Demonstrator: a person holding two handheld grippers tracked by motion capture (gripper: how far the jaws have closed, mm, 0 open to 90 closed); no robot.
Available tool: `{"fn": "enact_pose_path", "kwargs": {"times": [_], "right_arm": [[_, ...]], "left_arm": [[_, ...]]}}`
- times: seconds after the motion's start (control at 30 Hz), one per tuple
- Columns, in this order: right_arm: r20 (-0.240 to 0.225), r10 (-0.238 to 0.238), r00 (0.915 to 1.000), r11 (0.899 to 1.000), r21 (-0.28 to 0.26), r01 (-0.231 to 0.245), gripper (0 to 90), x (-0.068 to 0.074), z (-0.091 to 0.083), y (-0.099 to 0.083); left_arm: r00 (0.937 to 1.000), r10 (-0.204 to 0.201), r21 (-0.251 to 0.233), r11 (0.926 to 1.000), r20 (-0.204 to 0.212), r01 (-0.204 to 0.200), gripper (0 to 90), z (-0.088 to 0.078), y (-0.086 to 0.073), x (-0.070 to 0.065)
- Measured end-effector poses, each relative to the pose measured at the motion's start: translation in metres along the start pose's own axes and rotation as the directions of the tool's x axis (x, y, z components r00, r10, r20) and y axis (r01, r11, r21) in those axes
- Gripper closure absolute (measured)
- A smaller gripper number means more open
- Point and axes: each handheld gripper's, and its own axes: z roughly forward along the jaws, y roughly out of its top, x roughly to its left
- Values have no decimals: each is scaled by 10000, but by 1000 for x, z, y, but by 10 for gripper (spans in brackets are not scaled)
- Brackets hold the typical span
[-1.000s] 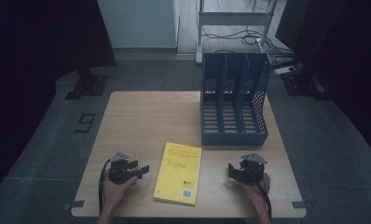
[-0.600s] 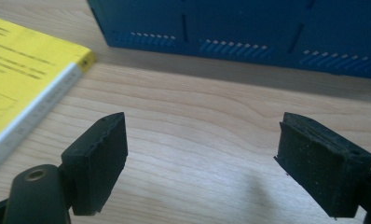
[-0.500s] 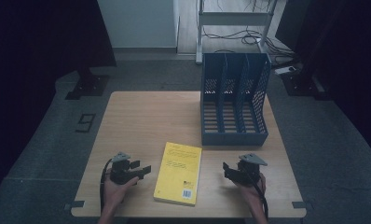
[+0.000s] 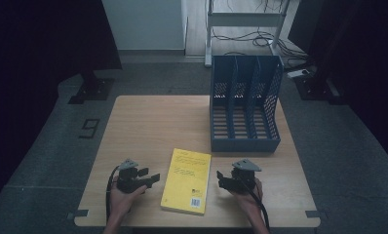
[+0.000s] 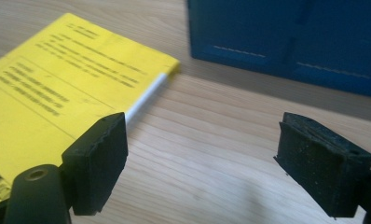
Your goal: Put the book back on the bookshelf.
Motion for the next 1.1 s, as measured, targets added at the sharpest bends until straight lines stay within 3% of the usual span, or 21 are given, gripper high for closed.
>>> {"fn": "enact_pose_path", "kwargs": {"times": [0.33,0.53,0.9,0.97,1.1], "right_arm": [[-907,-262,9955,9996,102,272,153,30,21,7],[-1269,-138,9918,9996,231,168,152,42,39,13],[-1512,-416,9876,9969,599,512,143,60,53,6],[-1290,-690,9892,9954,579,769,137,64,53,4],[-1222,-671,9902,9956,566,744,138,65,54,3]], "left_arm": [[9998,199,151,9997,-39,-198,343,4,-1,-7],[9998,150,228,9996,-110,-147,344,5,-2,-5],[9998,-137,119,9998,119,135,345,2,-3,-3],[9998,-117,127,9999,178,114,345,2,-4,-5],[9999,-34,209,9998,160,31,345,4,-5,-8]]}}
